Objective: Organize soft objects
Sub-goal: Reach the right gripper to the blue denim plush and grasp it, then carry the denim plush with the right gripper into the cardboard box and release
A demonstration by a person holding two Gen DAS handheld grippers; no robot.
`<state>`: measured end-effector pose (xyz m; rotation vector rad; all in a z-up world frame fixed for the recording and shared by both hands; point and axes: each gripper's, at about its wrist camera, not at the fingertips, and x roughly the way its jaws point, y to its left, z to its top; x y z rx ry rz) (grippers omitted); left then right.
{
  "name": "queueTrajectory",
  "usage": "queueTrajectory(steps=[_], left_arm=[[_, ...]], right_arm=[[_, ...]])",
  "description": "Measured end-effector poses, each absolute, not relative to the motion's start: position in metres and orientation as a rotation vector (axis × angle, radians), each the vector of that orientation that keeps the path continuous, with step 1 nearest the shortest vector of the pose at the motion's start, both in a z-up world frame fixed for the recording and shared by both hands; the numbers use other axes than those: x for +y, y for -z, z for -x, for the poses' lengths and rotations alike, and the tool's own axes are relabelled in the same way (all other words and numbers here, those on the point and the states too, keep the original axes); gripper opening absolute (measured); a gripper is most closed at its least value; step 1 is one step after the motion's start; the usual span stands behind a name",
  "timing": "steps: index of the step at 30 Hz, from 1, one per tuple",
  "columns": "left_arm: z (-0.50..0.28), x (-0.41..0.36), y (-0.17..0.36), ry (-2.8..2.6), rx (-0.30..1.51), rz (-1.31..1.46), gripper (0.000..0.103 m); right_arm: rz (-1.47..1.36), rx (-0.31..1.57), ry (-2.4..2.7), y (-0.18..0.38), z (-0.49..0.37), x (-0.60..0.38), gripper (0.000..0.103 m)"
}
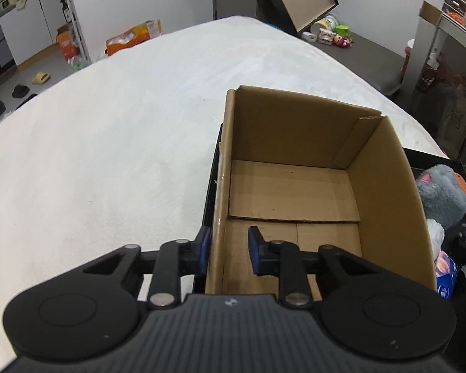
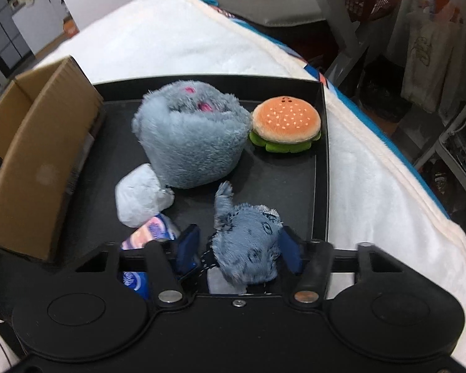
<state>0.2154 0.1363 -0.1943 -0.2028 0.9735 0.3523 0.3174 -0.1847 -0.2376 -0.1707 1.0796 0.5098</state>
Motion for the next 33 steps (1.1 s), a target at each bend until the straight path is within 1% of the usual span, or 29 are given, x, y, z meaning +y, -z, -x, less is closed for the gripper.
queueTrajectory(steps=[1, 2, 6, 7, 8, 12, 15, 23, 33], left_arm=[[-0.217, 0.137, 0.195, -0.353, 0.98, 0.202, 0.023], [-0.22, 0.138, 0.195, -0.353, 0.987, 0.196, 0.023], [-0.226, 0.144, 0.193, -0.321, 1.01, 0.207, 0.023], [-0.227, 0.148, 0.192, -0.309, 1.012, 0.216, 0.023], [-0.227, 0.151, 0.19, -0.298, 1.009, 0.22, 0.023], [-0.225, 0.157, 0.185, -0.223, 0.999, 0.214, 0.024], [-0.221, 0.163, 0.184, -0.176, 0.995, 0.223, 0.024], [-0.205, 0.178, 0.181, -0.129, 0.915, 0.263, 0.027], [-0.188, 0.164, 0.18, -0.081, 0.886, 0.242, 0.027]], right_arm=[[0.179, 1.084, -0.506, 0.239, -0.318, -0.184, 0.043], [0.188, 1.083, -0.499, 0.24, -0.318, -0.184, 0.039], [0.179, 1.097, -0.498, 0.238, -0.318, -0.187, 0.032], [0.178, 1.102, -0.493, 0.237, -0.318, -0.187, 0.029], [0.182, 1.106, -0.486, 0.235, -0.318, -0.186, 0.024], [0.169, 1.099, -0.47, 0.222, -0.317, -0.178, 0.024], [0.18, 1.064, -0.471, 0.212, -0.312, -0.166, 0.023], [0.205, 0.948, -0.467, 0.185, -0.296, -0.129, 0.023], [0.24, 0.831, -0.526, 0.147, -0.272, -0.077, 0.023]])
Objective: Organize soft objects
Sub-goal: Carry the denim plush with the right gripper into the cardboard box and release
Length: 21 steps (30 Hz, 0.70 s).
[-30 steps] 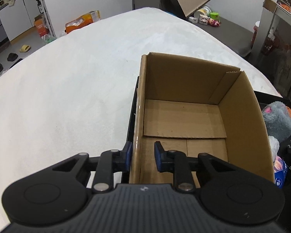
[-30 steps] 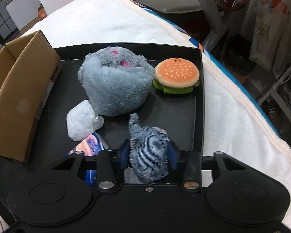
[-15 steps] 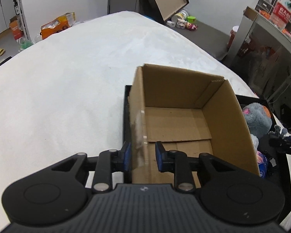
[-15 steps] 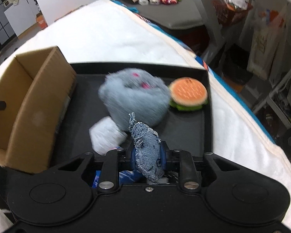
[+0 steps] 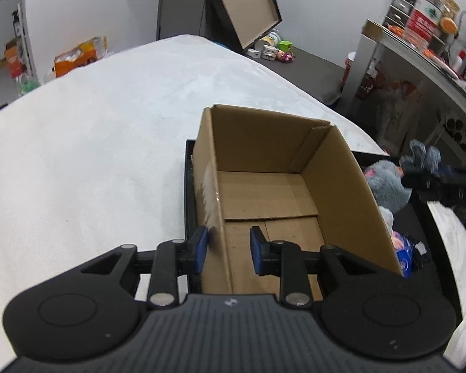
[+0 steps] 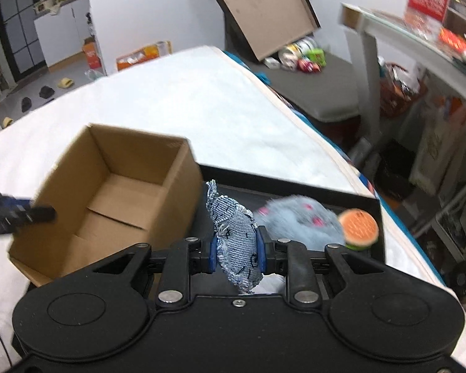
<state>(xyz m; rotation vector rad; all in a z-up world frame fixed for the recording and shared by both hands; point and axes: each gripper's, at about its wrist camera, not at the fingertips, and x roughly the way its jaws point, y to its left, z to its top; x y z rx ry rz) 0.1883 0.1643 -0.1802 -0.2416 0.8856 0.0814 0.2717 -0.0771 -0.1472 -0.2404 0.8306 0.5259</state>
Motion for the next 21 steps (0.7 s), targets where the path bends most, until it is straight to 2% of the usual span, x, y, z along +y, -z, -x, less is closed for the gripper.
queueTrajectory(steps=[11, 21], left_arm=[[-0.181, 0.161, 0.188, -0.105, 0.872, 0.252, 0.027], [-0.179, 0.169, 0.193, -0.134, 0.878, 0.31, 0.02]], right_arm=[[0.293, 0.77, -0.592, 0.129, -0.249, -0.026, 0.024], [0.386, 0.748, -0.654, 0.134, -0.24, 0.014, 0.024]])
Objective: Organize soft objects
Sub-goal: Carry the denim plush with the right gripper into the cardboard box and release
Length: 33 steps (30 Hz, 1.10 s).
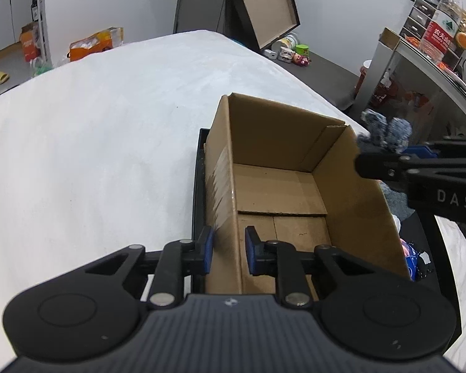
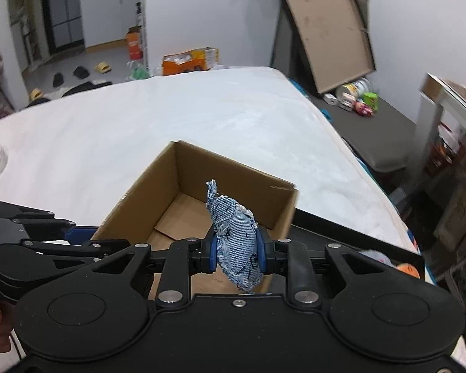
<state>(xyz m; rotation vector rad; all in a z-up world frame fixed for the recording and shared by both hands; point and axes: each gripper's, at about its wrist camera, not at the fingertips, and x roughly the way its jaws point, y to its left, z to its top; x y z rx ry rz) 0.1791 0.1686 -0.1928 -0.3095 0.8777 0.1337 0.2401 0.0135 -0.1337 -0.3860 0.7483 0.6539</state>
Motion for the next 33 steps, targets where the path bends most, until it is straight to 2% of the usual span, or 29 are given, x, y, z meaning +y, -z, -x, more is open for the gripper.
queueTrajectory(steps=[11, 21, 23, 27, 33], left_arm=[[-0.183, 0.174, 0.196, -0.15, 0.879, 0.353, 0.02], [-0.186, 0.174, 0.197, -0.17, 0.895, 0.366, 0.02], [-0.187, 0.174, 0.198, -0.176, 0.899, 0.371, 0.02], [-0.189, 0.173, 0.198, -0.183, 0.906, 0.37, 0.02], [-0.188, 0.17, 0.195, -0.197, 0.897, 0.348, 0.024]], right_arm=[[0.608, 0.614, -0.778, 0.134, -0.233, 0.062, 0.025], [0.692, 0.545, -0.841, 0.13, -0.24, 0.078, 0.025], [0.726, 0.516, -0.857, 0.13, -0.237, 0.08, 0.028], [0.792, 0.488, -0.888, 0.132, -0.237, 0.085, 0.029], [0.746, 0.512, -0.879, 0.127, -0.242, 0.074, 0.029]])
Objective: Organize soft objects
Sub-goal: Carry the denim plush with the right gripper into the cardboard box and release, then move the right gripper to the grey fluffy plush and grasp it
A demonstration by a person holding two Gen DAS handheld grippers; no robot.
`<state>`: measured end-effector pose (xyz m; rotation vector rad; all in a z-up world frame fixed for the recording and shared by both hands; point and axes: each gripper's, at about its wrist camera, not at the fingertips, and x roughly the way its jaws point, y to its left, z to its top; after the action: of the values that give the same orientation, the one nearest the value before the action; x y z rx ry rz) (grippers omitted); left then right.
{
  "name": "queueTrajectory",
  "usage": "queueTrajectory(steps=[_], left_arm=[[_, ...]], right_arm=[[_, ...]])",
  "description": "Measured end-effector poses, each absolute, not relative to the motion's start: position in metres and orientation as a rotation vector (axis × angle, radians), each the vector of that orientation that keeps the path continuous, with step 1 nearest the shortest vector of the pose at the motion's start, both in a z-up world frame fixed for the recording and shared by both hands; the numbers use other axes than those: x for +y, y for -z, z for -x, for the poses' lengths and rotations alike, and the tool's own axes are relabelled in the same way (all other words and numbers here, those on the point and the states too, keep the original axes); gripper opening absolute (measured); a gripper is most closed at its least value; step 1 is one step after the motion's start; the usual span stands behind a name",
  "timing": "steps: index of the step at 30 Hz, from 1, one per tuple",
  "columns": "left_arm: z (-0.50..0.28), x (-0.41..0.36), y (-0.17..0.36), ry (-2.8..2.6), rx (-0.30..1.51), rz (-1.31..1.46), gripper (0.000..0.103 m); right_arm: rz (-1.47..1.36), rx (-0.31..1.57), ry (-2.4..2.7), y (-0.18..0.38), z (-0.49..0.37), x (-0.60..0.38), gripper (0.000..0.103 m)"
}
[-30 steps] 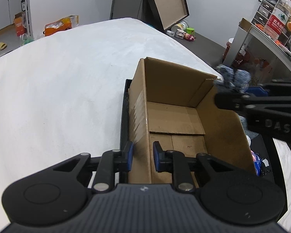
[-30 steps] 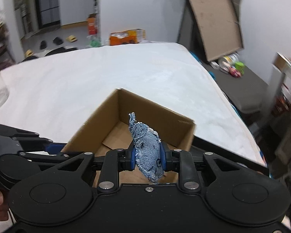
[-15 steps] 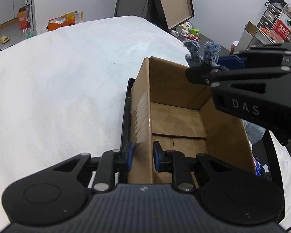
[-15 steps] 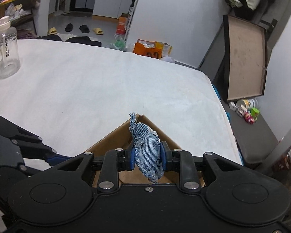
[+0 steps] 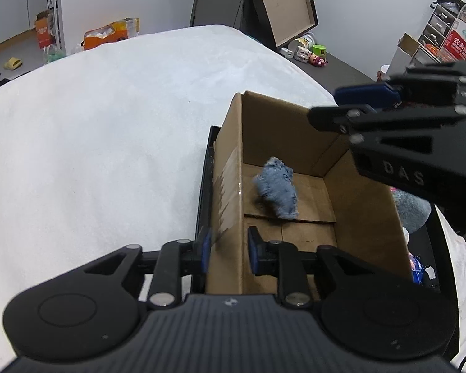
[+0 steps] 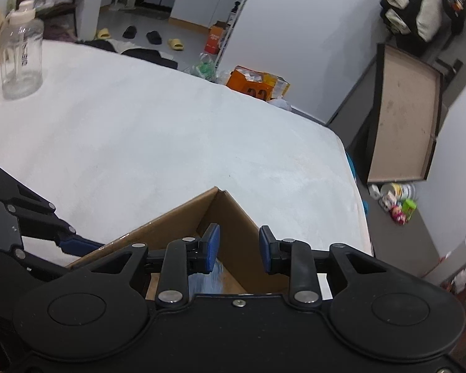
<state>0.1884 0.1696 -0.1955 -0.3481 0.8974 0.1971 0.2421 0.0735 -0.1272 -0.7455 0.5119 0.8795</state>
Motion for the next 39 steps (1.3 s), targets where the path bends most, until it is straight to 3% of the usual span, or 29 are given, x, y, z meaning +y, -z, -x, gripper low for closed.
queueTrajectory(steps=[3, 11, 15, 18, 23, 27, 32, 39], left_arm=[[-0.188, 0.164, 0.194, -0.189, 0.901, 0.324, 0.028], [-0.192, 0.151, 0.19, -0.17, 0.913, 0.285, 0.051], [-0.193, 0.147, 0.189, -0.173, 0.916, 0.275, 0.057], [-0.193, 0.144, 0.187, -0.19, 0.912, 0.263, 0.066], [-0.194, 0.137, 0.182, -0.213, 0.9, 0.241, 0.074], [-0.197, 0.131, 0.18, -0.219, 0.897, 0.22, 0.077], [-0.205, 0.124, 0.18, -0.239, 0.901, 0.189, 0.077], [-0.216, 0.113, 0.179, -0.26, 0.898, 0.132, 0.079]], right_arm=[[0.722, 0.526, -0.864, 0.127, -0.244, 0.063, 0.03], [0.587, 0.583, -0.786, 0.125, -0.247, 0.022, 0.042], [0.52, 0.616, -0.729, 0.13, -0.248, -0.004, 0.044], [0.484, 0.642, -0.68, 0.137, -0.253, -0.023, 0.045], [0.4, 0.681, -0.607, 0.144, -0.257, -0.048, 0.058], [0.356, 0.706, -0.577, 0.153, -0.261, -0.067, 0.062], [0.324, 0.724, -0.525, 0.164, -0.269, -0.086, 0.079], [0.234, 0.784, -0.478, 0.18, -0.292, -0.108, 0.09]])
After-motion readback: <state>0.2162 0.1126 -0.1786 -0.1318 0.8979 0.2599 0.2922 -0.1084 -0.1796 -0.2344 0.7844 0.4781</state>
